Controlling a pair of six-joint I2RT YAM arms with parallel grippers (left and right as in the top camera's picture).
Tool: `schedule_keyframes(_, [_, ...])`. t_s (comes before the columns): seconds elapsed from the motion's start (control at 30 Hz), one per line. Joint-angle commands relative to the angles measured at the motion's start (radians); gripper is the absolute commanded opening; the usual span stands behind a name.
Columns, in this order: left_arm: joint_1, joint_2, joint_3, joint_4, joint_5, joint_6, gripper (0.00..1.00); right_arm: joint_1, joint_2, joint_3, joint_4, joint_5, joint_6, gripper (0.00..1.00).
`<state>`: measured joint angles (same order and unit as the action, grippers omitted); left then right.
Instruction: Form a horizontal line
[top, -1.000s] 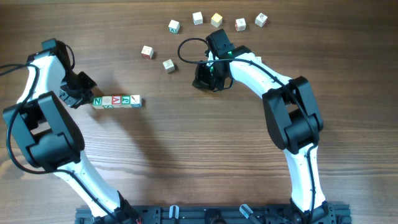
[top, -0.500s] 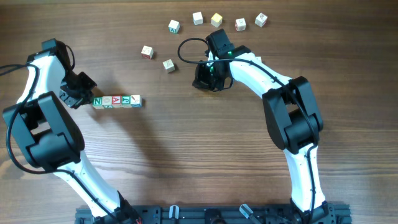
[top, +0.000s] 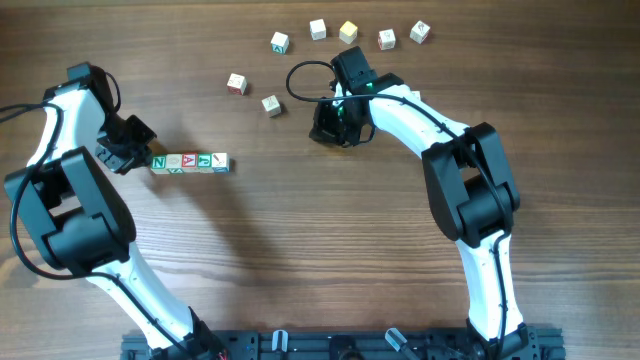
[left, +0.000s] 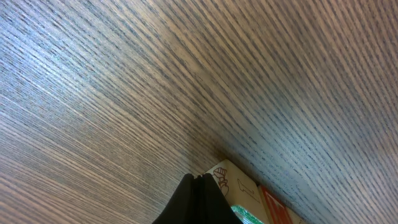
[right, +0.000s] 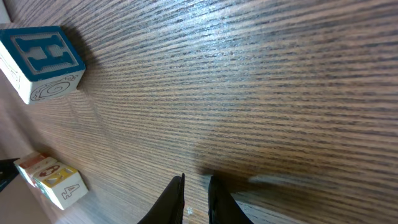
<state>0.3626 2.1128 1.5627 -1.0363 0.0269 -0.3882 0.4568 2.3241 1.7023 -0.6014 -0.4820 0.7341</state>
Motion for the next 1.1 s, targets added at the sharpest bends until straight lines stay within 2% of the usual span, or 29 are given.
schedule_keyframes(0.0, [0.006,0.004,0.006,0.007,-0.038,-0.01,0.04,-0.006,0.074,-0.042,-0.002,0.065,0.028,0.16])
schedule_keyframes(0.17, [0.049,-0.003,0.043,-0.031,-0.131,-0.009,0.04,-0.006,0.074,-0.042,-0.001,0.066,0.027,0.16])
schedule_keyframes(0.37, [0.1,-0.062,0.144,-0.141,-0.111,-0.01,0.04,-0.006,0.074,-0.042,-0.005,0.085,0.006,0.12])
schedule_keyframes(0.53, [0.096,-0.187,0.165,-0.157,0.057,-0.01,0.04,-0.006,0.074,-0.042,-0.005,0.093,-0.005,0.09])
schedule_keyframes(0.57, [0.08,-0.242,0.165,-0.133,0.186,-0.009,0.04,-0.006,0.074,-0.042,-0.005,0.097,-0.027,0.09])
schedule_keyframes(0.63, [0.053,-0.278,0.165,-0.095,0.264,-0.009,0.04,-0.006,0.074,-0.042,-0.006,0.104,-0.037,0.09])
schedule_keyframes(0.9, [-0.091,-0.306,0.164,-0.047,0.279,-0.009,0.04,-0.006,0.074,-0.042,-0.019,0.124,-0.06,0.09])
schedule_keyframes(1.07, [-0.119,-0.306,0.165,-0.044,0.279,-0.01,0.04,-0.006,0.074,-0.042,-0.021,0.126,-0.079,0.09])
